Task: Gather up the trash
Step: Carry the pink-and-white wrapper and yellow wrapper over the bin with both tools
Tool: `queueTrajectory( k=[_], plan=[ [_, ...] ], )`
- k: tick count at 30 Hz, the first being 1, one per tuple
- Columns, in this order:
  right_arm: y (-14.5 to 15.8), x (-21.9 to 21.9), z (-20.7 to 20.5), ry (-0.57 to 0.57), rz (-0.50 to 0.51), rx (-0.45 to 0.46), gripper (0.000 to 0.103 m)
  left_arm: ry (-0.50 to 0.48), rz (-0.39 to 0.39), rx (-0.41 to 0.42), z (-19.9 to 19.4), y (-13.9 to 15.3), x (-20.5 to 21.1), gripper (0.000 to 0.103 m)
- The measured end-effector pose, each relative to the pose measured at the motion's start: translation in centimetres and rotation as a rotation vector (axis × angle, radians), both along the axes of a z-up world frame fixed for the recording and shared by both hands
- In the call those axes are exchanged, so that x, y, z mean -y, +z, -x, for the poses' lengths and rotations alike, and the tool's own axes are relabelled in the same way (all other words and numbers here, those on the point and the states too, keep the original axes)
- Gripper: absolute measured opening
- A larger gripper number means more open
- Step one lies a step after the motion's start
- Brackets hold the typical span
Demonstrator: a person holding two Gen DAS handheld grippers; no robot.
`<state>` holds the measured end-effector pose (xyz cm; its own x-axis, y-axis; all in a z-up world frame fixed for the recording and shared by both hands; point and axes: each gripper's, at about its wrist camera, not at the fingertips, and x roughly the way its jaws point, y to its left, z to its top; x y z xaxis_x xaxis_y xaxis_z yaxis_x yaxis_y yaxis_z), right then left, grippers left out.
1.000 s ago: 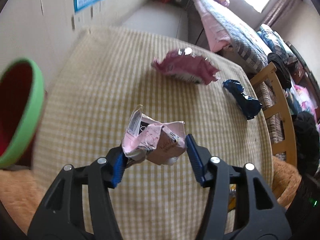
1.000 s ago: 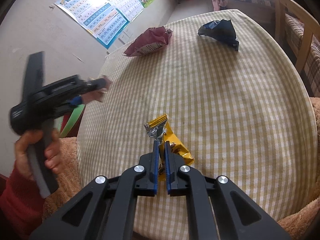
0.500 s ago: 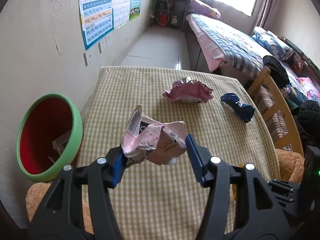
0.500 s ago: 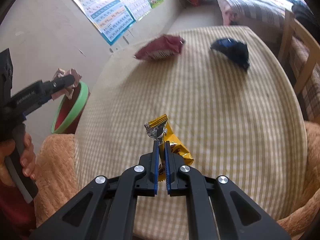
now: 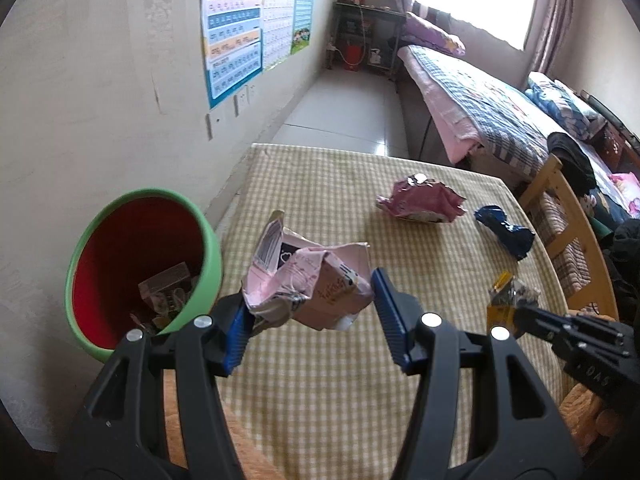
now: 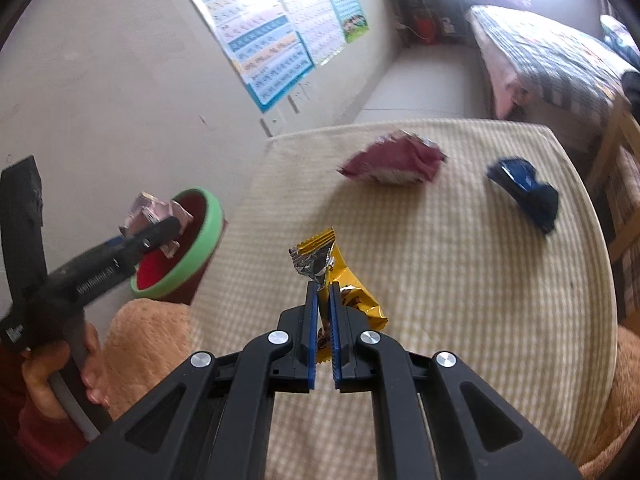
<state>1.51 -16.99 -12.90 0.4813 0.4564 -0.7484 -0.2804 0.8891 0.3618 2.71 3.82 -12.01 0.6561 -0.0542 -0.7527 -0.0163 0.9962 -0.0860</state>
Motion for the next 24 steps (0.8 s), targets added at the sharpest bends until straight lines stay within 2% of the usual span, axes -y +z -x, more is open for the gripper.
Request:
queueTrajectory(
  k=[11, 24],
  plan=[
    [1.7, -5.8, -1.7, 0.113, 0.0, 0.043, 0.005, 0.105, 0.002, 0.015, 0.4, 0.2, -4.7, 0.054],
    [1.4, -10.7, -3.0, 0.193, -0.004, 0.037, 0.005, 0.218, 0.007, 0.016, 1.7, -0.1, -9.9, 0.054]
  ],
)
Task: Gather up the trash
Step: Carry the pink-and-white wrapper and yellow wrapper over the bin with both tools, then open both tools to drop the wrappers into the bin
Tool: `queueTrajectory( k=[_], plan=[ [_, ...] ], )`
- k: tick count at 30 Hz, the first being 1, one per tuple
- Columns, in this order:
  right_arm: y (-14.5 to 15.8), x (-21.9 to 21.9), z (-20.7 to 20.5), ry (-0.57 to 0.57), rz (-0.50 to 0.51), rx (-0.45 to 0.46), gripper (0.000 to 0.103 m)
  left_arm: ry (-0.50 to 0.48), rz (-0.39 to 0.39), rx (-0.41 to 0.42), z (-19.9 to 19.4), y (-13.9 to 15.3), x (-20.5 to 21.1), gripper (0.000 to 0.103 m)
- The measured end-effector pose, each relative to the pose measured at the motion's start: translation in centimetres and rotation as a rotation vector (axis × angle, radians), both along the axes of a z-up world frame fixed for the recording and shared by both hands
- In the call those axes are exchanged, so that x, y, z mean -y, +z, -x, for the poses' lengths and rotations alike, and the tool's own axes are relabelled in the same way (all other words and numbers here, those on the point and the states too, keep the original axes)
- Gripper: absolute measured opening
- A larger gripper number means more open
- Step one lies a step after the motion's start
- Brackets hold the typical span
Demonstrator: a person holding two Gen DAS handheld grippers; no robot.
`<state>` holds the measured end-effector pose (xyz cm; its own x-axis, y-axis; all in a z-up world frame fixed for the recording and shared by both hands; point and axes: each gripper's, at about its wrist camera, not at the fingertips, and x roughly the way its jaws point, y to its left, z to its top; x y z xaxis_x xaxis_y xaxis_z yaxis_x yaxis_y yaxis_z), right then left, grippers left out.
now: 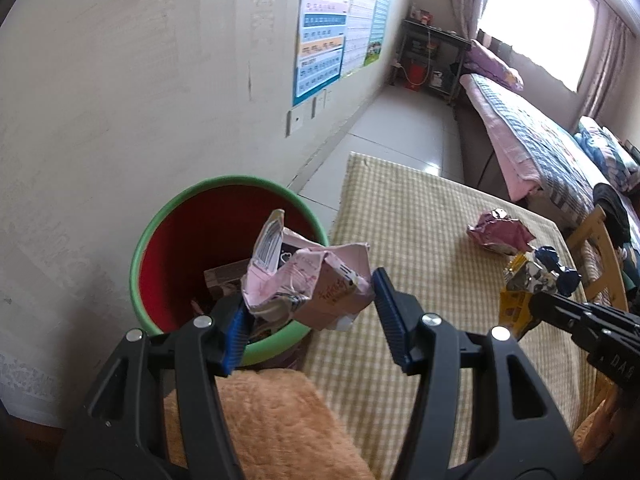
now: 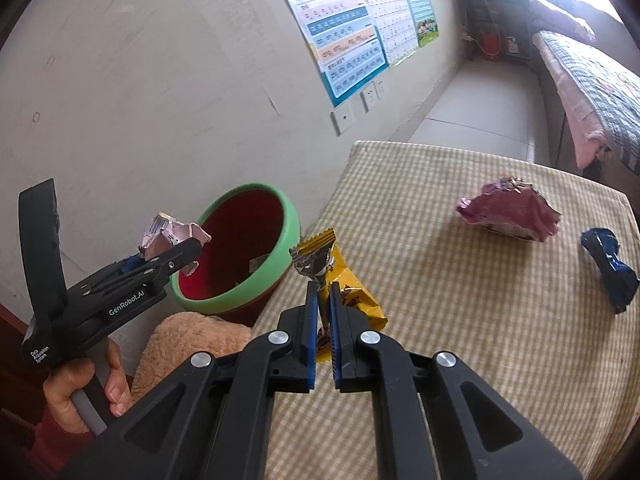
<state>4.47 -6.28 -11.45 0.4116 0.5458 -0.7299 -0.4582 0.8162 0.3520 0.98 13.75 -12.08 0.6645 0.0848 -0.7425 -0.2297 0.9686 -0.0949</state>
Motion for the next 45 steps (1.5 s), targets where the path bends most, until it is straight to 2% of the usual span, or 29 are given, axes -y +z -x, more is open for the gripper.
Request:
queueTrajectory(
  k=[7, 24, 33, 37, 45],
  plan=[
    [-0.1, -2.1, -0.1, 0.045, 0.016, -0.002, 0.005, 0.033, 0.026, -0.005, 0.3, -0.4, -2.0, 0.054],
    [-0.8, -8.4, -2.3, 0.16, 0.019, -0.011, 0.006, 0.135, -0.013, -0.029, 1.1, -1.3, -7.5, 0.054],
    [-0.9, -11.9, -4.8, 0.199, 0.006, -0.028, 0.007, 0.161, -0.023, -0.047, 0.3, -2.1, -10.0, 0.054],
    [-1.2, -13.8, -5.9, 0.207, -0.028, -0.06, 0.007, 0.17, 0.002, -0.051, -0.3, -2.6, -11.1, 0.054],
    [-2.1, -16.3, -7.3, 0.209, -0.029, -0.095, 0.008, 0.179, 0.018, -0.077, -1.5, -4.2, -12.1, 0.054]
  ],
)
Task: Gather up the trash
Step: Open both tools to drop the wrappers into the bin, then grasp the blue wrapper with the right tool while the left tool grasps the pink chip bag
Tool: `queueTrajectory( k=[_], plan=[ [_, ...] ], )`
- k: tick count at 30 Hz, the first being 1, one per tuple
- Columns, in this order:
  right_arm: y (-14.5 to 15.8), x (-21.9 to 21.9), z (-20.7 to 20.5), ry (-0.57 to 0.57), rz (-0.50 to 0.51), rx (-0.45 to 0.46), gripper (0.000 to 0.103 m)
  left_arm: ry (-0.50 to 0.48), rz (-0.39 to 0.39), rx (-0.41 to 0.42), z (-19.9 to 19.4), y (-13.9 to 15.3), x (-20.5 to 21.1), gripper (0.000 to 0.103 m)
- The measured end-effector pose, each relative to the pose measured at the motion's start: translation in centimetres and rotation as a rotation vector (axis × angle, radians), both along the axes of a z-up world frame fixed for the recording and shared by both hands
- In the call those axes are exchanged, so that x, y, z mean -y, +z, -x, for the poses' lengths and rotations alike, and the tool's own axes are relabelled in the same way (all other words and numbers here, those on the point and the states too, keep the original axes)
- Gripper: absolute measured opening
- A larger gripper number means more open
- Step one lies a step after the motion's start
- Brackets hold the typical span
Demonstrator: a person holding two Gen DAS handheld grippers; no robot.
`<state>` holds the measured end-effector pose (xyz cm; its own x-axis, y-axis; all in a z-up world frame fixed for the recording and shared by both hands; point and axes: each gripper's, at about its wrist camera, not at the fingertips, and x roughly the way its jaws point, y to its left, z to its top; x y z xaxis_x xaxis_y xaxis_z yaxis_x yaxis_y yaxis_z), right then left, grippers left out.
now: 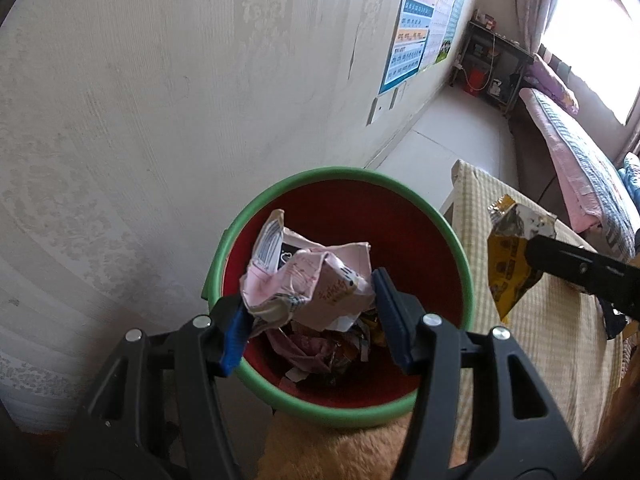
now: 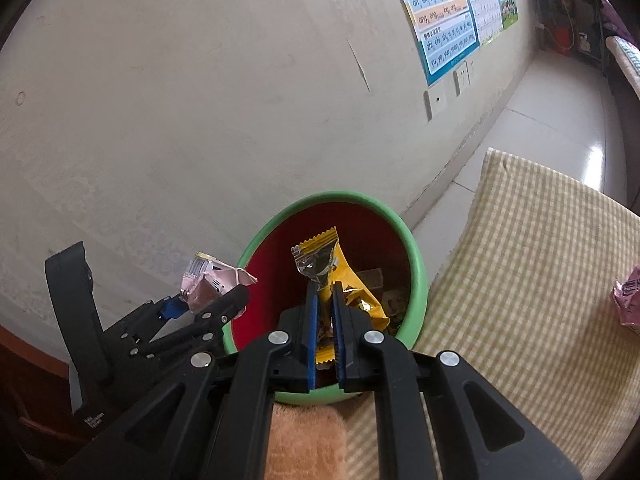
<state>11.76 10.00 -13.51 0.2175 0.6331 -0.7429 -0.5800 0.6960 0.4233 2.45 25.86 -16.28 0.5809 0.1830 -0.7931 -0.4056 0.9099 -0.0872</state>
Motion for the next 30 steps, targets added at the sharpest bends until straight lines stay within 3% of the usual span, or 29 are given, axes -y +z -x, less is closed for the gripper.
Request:
queueTrajectory(
  k=[3, 5, 6, 8, 12, 17, 19, 21, 22, 24, 27, 28, 30],
  plan=[
    [-0.4, -0.3, -0.7, -0.003, -0.015, -0.024, 0.015, -0.009, 0.008, -0.021, -0.8, -0.7, -0.2, 0.057],
    [-0.4, -0.3, -0.9, -0.014, -0.024, -0.024, 0.039, -0.01, 0.005, -0.05, -1.2, -1.1, -0.1, 0.066],
    [-0.3, -0.2, -1.1, -0.018, -0.03, -0.018, 0.04, -0.006, -0.002, -0.048, -1.2, -1.2, -0.1, 0.075],
    [-0.1, 0.3, -1.0, -0.021, -0.042, -0.01, 0.04, 0.003, -0.012, -0.037, -1.0, -1.1, -0.1, 0.083],
    [0.2, 4.3, -1.1, -0.09, -0.062, 0.015, 0.04, 0.018, -0.007, -0.045, -0.4, -1.2, 0.2, 0.083],
    [-0.6, 16.4, -1.9, -0.312, 0.088, 0.115, 0.042, 0.034, -0.017, -0.025, 1.4, -0.3, 1.0, 0.083],
    [-1.4, 22.9, -3.0, -0.437, 0.241, 0.152, 0.043, 0.042, -0.015, -0.012, 1.7, 0.3, 1.7, 0.083],
    [-2.0, 28.3, -3.8, -0.54, 0.329, 0.161, 0.051, 0.036, -0.008, 0.003, 1.7, 1.0, 2.9, 0.083],
    [-2.4, 30.9, -4.3, -0.588, 0.38, 0.154, 0.061, 0.027, -0.004, 0.008, 1.4, 1.3, 3.7, 0.083],
    [-3.7, 34.7, -5.1, -0.645, 0.444, 0.121, 0.062, -0.017, 0.011, 0.013, 0.7, 1.7, 5.9, 0.083],
    [-6.0, 39.0, -6.0, -0.672, 0.438, -0.002, 0.062, -0.126, 0.014, 0.003, -1.0, 2.2, 10.3, 0.083],
    [-6.8, 39.9, -6.2, -0.668, 0.415, -0.041, 0.058, -0.161, 0.017, 0.005, -1.4, 2.4, 11.9, 0.083],
    [-7.9, 41.3, -5.8, -0.646, 0.348, -0.092, 0.033, -0.247, 0.035, 0.01, -2.5, 2.7, 15.6, 0.083]
  ],
)
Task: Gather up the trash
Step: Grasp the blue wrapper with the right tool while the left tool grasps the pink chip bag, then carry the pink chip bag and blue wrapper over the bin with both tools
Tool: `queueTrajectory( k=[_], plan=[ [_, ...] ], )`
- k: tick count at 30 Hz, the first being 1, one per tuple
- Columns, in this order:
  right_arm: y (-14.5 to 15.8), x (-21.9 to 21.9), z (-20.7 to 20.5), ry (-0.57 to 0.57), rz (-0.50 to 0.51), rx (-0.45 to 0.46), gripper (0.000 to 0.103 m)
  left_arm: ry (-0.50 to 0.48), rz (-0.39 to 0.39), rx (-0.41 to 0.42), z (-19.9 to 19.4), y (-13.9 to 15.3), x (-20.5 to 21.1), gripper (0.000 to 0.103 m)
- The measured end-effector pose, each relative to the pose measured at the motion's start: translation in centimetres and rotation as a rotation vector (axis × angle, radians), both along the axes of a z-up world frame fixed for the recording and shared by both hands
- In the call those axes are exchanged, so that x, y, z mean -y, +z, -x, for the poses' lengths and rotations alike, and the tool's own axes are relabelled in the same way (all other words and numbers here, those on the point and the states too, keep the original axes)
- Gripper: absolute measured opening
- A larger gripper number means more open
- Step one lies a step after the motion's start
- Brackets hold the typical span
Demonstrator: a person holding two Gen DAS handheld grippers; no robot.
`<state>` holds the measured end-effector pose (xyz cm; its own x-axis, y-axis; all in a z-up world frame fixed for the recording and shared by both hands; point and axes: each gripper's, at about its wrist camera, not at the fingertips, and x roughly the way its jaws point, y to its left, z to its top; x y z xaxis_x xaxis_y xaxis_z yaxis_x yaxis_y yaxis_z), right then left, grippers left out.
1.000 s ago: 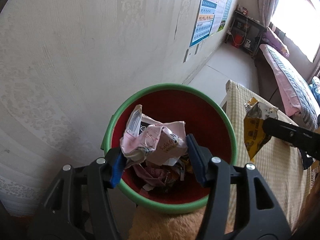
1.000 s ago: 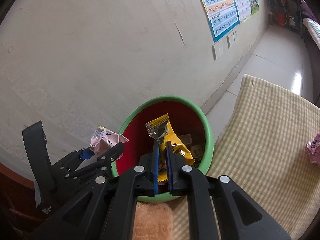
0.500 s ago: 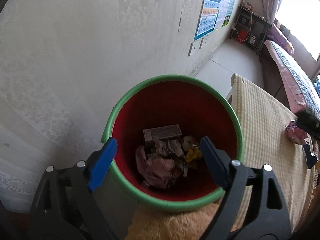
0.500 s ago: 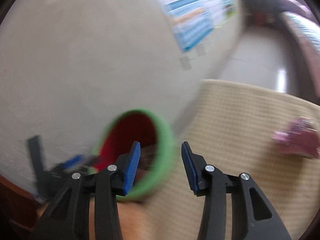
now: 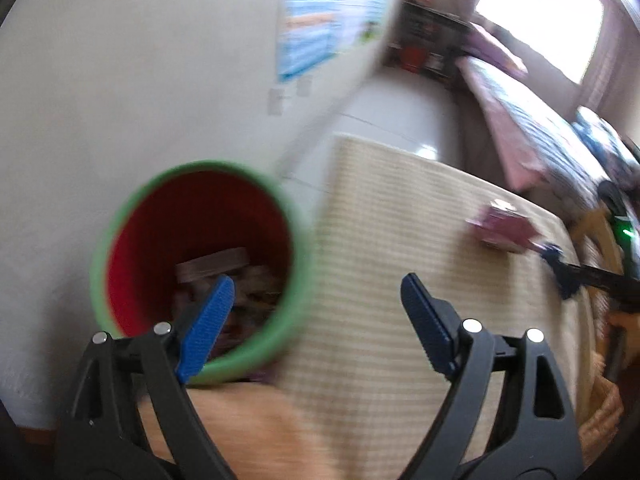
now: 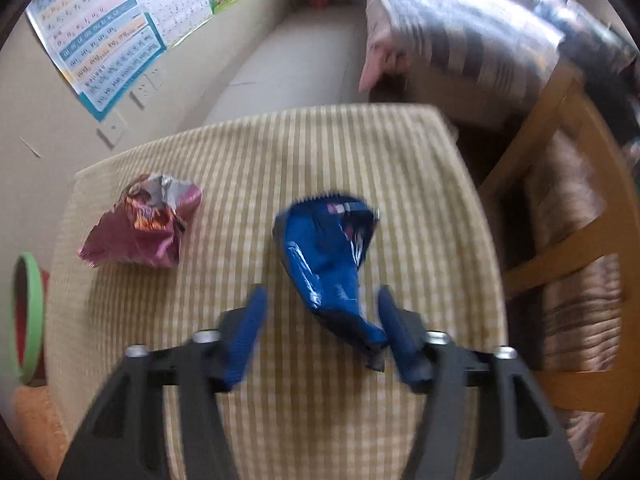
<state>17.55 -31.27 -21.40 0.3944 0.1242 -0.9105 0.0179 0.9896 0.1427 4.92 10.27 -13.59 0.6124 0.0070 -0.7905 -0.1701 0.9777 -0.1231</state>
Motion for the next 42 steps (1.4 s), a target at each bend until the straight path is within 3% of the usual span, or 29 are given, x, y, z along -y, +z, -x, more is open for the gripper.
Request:
queueTrajectory(
  k=[1, 4, 7, 9, 11, 13, 17, 22, 28, 30, 32, 34, 36, 40, 42],
  plan=[
    [-0.2, 0.4, 0.3, 0.012, -0.036, -0.009, 0.016, -0.039, 0.006, -0.002, -0.5, 0.1, 1.7, 0.083],
    [0.9, 1.2, 2.5, 0.043, -0.123, 0.017, 0.016, -0.157, 0.046, -0.003, -2.6, 0.0, 6.9, 0.083],
    [3.8, 1.6, 6.3, 0.061, -0.224, 0.074, 0.016, -0.221, 0.109, 0.009, -5.6, -0.2, 10.8, 0.083],
    [5.1, 1.2, 9.0, 0.076, -0.276, 0.096, 0.016, -0.251, 0.107, 0.037, -7.9, -0.6, 12.7, 0.083],
    [5.3, 0.5, 11.0, 0.099, -0.284, 0.114, 0.017, -0.333, 0.084, 0.058, -10.5, -1.3, 14.8, 0.085],
    [4.5, 0.1, 12.7, 0.099, -0.246, 0.119, 0.017, -0.457, 0.067, 0.025, -12.7, -2.3, 16.8, 0.089],
    [3.5, 0.8, 11.8, 0.068, -0.318, 0.103, 0.017, -0.661, -0.152, -0.041, -15.9, -4.5, 21.0, 0.09],
    [3.1, 1.5, 10.9, 0.051, -0.397, 0.107, 0.018, -0.769, -0.31, -0.171, -18.6, -8.0, 23.2, 0.09],
    [2.2, 2.1, 10.3, 0.013, -0.486, 0.07, 0.018, -0.803, -0.36, -0.243, -20.7, -10.3, 25.1, 0.09],
    [2.2, 2.0, 10.2, 0.015, -0.5, 0.069, 0.018, -0.812, -0.346, -0.275, -21.0, -11.0, 25.6, 0.067],
    [2.1, 1.9, 10.1, 0.017, -0.508, 0.067, 0.019, -0.799, -0.305, -0.292, -21.0, -11.3, 25.6, 0.053],
    [2.0, 1.9, 10.1, 0.015, -0.507, 0.066, 0.019, -0.779, -0.267, -0.283, -20.6, -11.0, 25.4, 0.046],
    [1.8, 1.8, 10.1, 0.015, -0.506, 0.063, 0.019, -0.739, -0.238, -0.263, -19.8, -10.4, 24.8, 0.04],
    [1.8, 1.7, 10.1, 0.019, -0.493, 0.075, 0.019, -0.565, -0.111, -0.18, -16.3, -7.7, 22.0, 0.039],
    [1.9, 1.6, 10.2, 0.022, -0.481, 0.087, 0.019, -0.508, -0.095, -0.158, -13.9, -6.7, 20.9, 0.039]
  ],
)
